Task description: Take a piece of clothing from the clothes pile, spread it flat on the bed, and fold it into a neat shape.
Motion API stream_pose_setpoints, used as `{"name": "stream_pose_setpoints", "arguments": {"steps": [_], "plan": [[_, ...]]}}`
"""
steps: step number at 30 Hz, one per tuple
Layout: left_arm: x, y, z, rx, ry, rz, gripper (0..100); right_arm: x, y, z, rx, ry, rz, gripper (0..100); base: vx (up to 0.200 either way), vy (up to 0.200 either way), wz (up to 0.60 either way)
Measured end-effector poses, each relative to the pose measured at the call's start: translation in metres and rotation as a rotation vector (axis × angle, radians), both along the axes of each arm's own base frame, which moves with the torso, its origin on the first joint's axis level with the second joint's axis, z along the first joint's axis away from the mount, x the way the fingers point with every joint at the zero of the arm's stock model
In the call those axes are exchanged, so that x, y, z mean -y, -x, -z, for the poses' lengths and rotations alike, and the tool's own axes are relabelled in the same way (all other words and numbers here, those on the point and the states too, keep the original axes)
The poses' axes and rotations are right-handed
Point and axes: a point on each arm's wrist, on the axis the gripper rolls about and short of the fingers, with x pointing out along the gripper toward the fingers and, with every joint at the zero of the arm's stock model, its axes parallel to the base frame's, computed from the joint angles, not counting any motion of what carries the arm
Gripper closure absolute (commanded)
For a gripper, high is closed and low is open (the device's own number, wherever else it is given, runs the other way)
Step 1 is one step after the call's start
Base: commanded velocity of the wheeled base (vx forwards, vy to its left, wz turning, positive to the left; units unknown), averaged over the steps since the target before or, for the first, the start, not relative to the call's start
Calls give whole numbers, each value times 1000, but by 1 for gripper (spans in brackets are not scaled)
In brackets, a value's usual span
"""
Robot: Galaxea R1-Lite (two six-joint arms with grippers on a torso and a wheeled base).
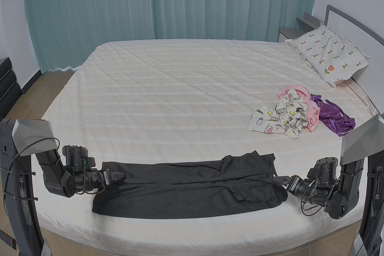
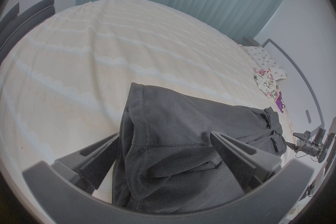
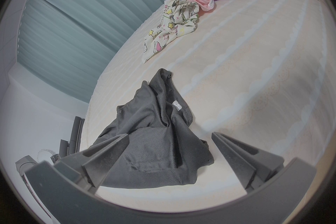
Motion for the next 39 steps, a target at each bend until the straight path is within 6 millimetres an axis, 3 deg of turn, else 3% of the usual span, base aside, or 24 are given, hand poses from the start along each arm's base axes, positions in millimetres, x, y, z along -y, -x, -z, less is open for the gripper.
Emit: {"name": "stream_pose_setpoints", "arguments": {"steps": [14,28,39], "plan": [[-1,0,0,28,45,45,0,0,0,0,0,-1,0,0,0,0,0],[6,15,-21,64,38,63,0,0,0,0,1,-1,2,0,0,0,0],[4,13,-13,51,22,65,0,0,0,0,0,-1,1,0,0,0,0]]}}
